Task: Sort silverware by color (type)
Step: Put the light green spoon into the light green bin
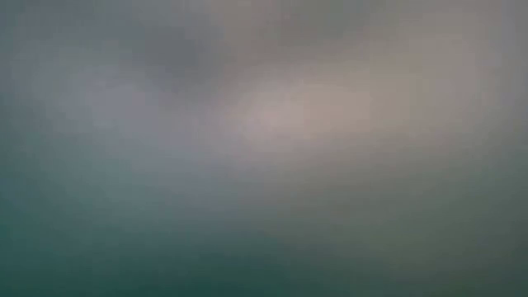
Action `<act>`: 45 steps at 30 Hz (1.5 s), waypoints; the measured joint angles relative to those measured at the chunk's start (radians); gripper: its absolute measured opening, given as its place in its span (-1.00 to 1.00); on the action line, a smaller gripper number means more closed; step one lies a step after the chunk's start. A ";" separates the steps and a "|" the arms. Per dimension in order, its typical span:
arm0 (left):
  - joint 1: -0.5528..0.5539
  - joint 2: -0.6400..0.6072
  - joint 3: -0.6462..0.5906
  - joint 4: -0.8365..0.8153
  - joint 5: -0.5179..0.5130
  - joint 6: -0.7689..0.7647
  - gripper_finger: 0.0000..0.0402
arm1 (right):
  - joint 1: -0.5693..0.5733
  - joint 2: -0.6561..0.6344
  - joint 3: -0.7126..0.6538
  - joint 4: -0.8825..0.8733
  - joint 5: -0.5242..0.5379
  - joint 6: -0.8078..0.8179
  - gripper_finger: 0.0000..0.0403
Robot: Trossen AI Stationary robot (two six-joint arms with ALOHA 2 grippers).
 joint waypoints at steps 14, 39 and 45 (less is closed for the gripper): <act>0.000 -0.011 0.000 0.012 -0.034 0.024 -0.99 | -0.010 0.000 0.003 -0.004 -0.009 -0.029 -0.78; -0.005 -0.147 0.004 -0.289 0.158 -0.013 -0.24 | 0.060 -0.097 0.106 -0.494 -0.468 0.183 -0.78; -0.004 -0.164 0.004 -0.416 0.157 -0.110 -0.24 | 0.205 -0.096 0.106 -0.487 -0.501 0.226 -0.78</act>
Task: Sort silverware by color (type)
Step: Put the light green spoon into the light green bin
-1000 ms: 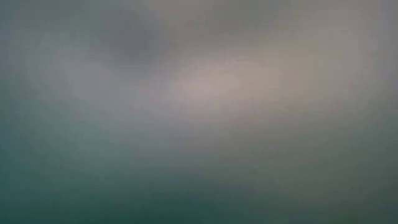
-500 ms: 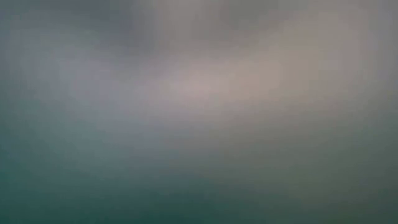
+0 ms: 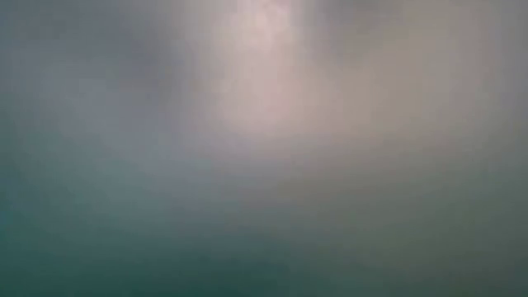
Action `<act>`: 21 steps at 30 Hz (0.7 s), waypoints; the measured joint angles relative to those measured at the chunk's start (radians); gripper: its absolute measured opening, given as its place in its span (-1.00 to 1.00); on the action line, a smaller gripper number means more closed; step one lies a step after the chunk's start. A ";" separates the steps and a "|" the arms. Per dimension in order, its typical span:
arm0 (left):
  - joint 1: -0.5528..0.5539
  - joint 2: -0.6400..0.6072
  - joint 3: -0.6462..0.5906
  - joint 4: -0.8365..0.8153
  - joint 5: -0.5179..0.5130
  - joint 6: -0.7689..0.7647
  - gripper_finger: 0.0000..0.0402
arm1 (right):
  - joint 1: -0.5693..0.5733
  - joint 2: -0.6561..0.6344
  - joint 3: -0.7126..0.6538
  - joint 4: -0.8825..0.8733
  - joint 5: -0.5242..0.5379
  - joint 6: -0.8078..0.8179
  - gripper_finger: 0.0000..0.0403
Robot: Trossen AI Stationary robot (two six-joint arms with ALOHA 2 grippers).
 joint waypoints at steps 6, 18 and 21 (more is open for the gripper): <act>0.000 0.000 0.000 -0.051 0.017 -0.048 -0.24 | 0.122 0.020 -0.001 0.043 0.044 0.009 -0.78; 0.000 0.001 0.000 -0.078 0.142 -0.134 -0.24 | 0.225 0.126 -0.003 0.128 0.081 0.028 -0.76; 0.000 0.001 -0.001 -0.091 0.176 -0.140 -0.24 | 0.234 0.149 0.001 0.128 0.081 0.059 -0.58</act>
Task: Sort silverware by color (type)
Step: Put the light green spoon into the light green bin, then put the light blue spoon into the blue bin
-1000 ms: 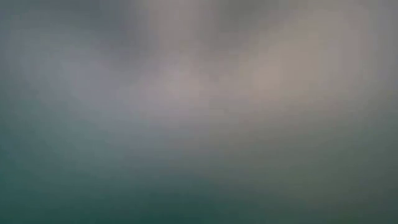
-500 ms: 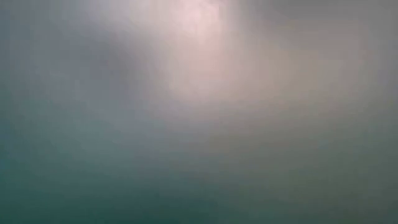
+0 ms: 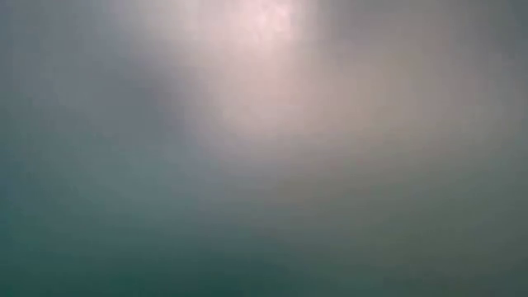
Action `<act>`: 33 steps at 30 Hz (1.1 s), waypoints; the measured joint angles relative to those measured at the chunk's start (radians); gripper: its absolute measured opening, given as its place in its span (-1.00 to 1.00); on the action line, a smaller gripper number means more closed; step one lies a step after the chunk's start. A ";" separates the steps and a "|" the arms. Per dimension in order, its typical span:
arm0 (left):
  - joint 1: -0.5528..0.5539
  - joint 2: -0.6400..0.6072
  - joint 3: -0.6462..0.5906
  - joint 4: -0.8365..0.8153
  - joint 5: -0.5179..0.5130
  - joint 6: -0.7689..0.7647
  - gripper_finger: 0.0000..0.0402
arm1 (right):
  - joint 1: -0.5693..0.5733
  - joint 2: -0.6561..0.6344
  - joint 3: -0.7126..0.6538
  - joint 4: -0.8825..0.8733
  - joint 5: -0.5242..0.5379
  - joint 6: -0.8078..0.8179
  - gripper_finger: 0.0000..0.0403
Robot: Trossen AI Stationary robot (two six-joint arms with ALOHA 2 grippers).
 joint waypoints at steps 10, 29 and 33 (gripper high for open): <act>0.000 0.000 0.000 -0.019 0.014 -0.009 -0.24 | -0.001 0.009 0.022 0.013 0.000 0.001 -0.16; 0.016 0.024 0.000 0.071 0.097 0.066 -0.24 | -0.113 -0.259 0.031 -0.204 0.172 -0.161 -0.30; 0.056 0.087 0.001 0.166 0.214 0.096 -0.24 | -0.119 -0.328 0.031 -0.375 0.364 -0.176 -0.31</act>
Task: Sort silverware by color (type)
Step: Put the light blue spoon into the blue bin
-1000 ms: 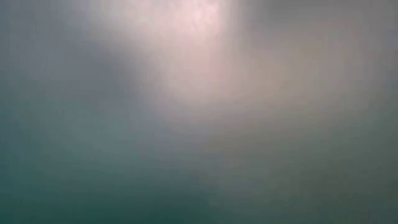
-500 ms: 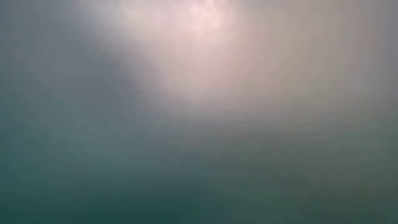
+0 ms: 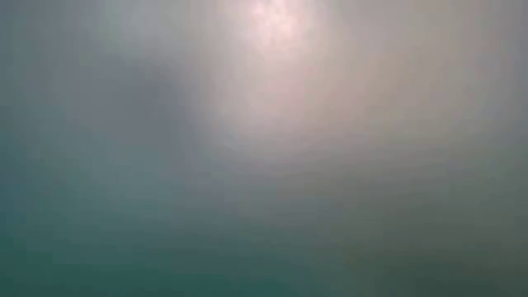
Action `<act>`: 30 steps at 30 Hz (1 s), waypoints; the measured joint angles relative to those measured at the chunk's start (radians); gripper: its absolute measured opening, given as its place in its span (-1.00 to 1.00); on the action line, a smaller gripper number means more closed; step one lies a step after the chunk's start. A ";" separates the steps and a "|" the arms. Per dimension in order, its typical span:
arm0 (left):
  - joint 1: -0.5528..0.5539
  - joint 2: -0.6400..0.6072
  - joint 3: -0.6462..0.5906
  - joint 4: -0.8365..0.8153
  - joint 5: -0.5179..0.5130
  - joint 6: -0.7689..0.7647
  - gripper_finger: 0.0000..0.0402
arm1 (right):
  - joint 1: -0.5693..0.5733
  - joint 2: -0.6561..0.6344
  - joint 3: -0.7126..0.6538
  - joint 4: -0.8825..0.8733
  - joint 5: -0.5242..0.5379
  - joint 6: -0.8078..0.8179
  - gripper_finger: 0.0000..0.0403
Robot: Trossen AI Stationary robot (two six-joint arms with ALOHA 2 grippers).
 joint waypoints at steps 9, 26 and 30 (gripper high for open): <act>0.091 0.186 0.164 -0.092 0.049 0.277 -0.24 | -0.001 -0.053 0.000 -0.165 0.198 0.000 -0.31; 0.195 0.399 0.344 -0.215 0.045 0.499 -0.24 | -0.027 0.010 -0.017 -0.295 0.214 0.010 -0.31; 0.197 0.404 0.344 -0.213 0.051 0.514 -0.24 | -0.031 0.011 -0.032 -0.289 0.214 0.010 -0.31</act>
